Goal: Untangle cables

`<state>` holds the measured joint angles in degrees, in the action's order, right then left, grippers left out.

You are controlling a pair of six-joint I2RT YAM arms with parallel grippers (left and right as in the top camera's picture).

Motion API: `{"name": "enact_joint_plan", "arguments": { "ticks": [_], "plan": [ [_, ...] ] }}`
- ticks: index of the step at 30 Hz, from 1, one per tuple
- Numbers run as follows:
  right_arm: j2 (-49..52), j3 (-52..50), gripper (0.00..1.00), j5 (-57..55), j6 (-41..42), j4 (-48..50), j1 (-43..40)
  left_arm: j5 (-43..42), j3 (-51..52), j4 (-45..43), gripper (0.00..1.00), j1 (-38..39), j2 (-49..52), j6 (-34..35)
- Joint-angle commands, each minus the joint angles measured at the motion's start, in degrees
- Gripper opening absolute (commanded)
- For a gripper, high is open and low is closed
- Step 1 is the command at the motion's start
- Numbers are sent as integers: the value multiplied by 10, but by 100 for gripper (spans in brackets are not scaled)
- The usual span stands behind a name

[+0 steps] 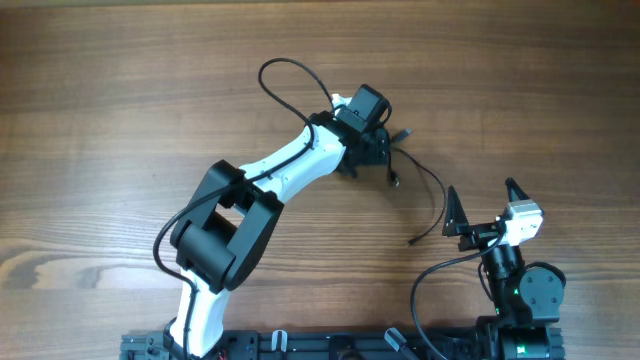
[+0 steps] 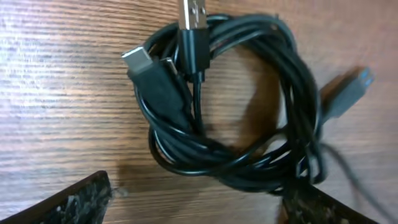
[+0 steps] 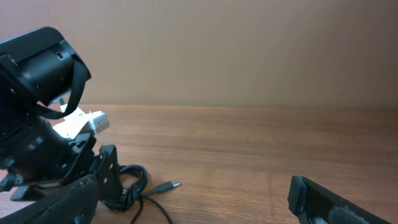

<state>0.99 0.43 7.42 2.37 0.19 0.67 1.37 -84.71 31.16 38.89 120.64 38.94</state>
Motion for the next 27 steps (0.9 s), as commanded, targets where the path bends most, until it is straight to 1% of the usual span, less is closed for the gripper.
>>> {"name": "enact_joint_plan", "arguments": {
  "ticks": [1, 4, 5, 7, 8, 10, 11, 12, 13, 14, 16, 20, 27],
  "plan": [
    [-6, -1, 99, -10, 7, 2, 1, 21, 0, -18, 86, -2, 14, 127],
    [-6, -1, 100, -10, 7, 2, 1, 23, 0, -45, 80, -2, 31, 130],
    [-6, -1, 100, -10, 7, 2, 1, 28, 0, -48, 73, -2, 38, 130],
    [-6, -1, 100, -10, 8, 2, 1, 38, 0, -48, 55, -2, 58, 127],
    [-6, -1, 99, -10, 7, 2, 1, 38, 0, -47, 48, -1, 66, 122],
    [-6, -1, 100, -10, 8, 2, 1, 38, 0, -40, 31, -1, 77, 101],
    [-6, -1, 100, -10, 7, 2, 1, 39, 0, -31, 17, -1, 77, 80],
    [-6, -1, 100, -10, 7, 2, 1, 39, -1, -25, 7, -1, 76, 57],
    [-6, -1, 100, -10, 8, 2, 1, 40, -1, -16, 4, -1, 72, 35],
    [-6, -1, 100, -10, 7, 2, 1, 47, -1, -2, 4, -2, 68, 12],
    [-6, -1, 100, -10, 7, 2, 1, 74, -1, 29, 4, -2, 56, -11],
    [-6, -1, 100, -10, 7, 2, 1, 155, -1, 101, 4, -2, 3, -13],
    [-6, -1, 100, -10, 7, 2, 1, 162, -1, 150, 4, -2, -112, -13]
  ]
}}
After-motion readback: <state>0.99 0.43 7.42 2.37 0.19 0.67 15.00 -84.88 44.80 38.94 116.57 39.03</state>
